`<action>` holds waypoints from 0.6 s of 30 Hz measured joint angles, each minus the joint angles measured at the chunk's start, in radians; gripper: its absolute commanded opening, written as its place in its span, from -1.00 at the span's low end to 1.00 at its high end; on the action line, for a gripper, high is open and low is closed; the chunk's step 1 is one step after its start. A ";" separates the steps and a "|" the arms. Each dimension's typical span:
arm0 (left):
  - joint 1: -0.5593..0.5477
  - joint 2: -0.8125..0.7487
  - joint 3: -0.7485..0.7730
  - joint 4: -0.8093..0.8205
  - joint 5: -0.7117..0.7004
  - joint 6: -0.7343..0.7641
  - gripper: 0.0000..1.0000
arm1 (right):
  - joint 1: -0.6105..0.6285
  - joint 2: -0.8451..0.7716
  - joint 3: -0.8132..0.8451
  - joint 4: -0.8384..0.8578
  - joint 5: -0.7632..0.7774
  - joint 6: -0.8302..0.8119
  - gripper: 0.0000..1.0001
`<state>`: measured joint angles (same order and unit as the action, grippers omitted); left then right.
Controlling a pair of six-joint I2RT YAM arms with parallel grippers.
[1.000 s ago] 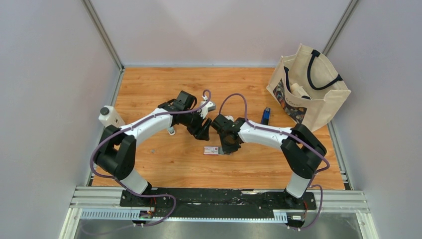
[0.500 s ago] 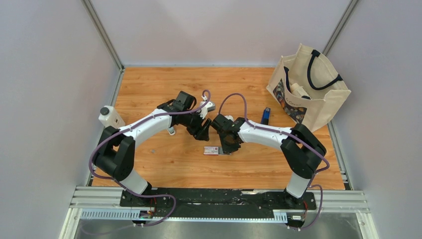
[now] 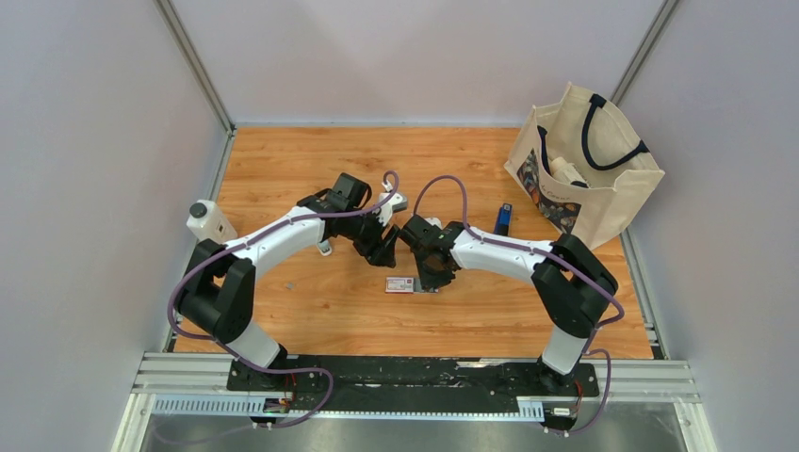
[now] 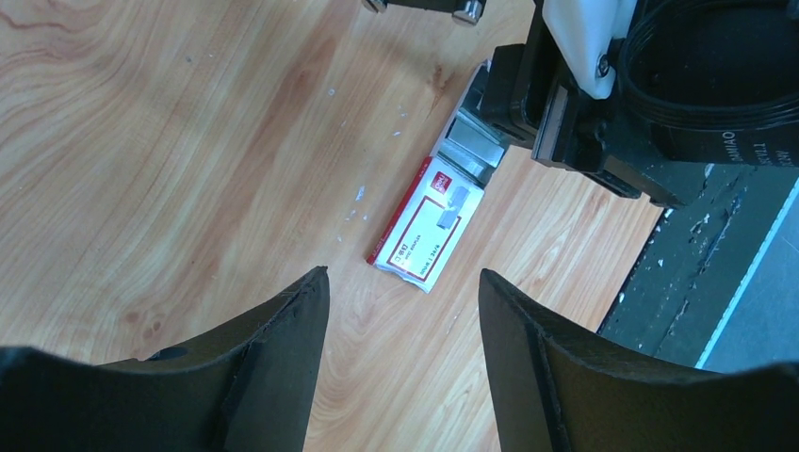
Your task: Unload the staples from the stapler
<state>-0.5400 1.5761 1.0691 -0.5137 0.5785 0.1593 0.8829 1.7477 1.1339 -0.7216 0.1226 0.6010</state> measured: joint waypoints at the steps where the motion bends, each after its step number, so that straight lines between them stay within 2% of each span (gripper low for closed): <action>1: 0.000 0.000 -0.002 0.000 0.000 0.001 0.36 | 0.000 -0.001 0.000 0.001 0.000 0.000 -0.49; 6: 0.000 0.000 -0.004 -0.001 0.000 0.007 0.35 | 0.000 -0.061 -0.019 0.000 0.001 -0.005 -0.49; 10: 0.000 0.000 -0.004 -0.003 -0.003 0.019 0.31 | -0.021 -0.198 -0.047 0.007 -0.009 -0.016 -0.56; 14: -0.004 0.000 -0.009 -0.005 -0.020 0.045 0.24 | -0.128 -0.322 -0.135 0.060 -0.064 -0.023 -0.60; 18: -0.022 0.000 -0.038 -0.011 -0.060 0.091 0.16 | -0.250 -0.340 -0.261 0.134 -0.181 -0.014 -0.62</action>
<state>-0.5621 1.5761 1.0313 -0.5251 0.5182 0.2501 0.6331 1.4082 0.8730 -0.5877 -0.0582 0.5873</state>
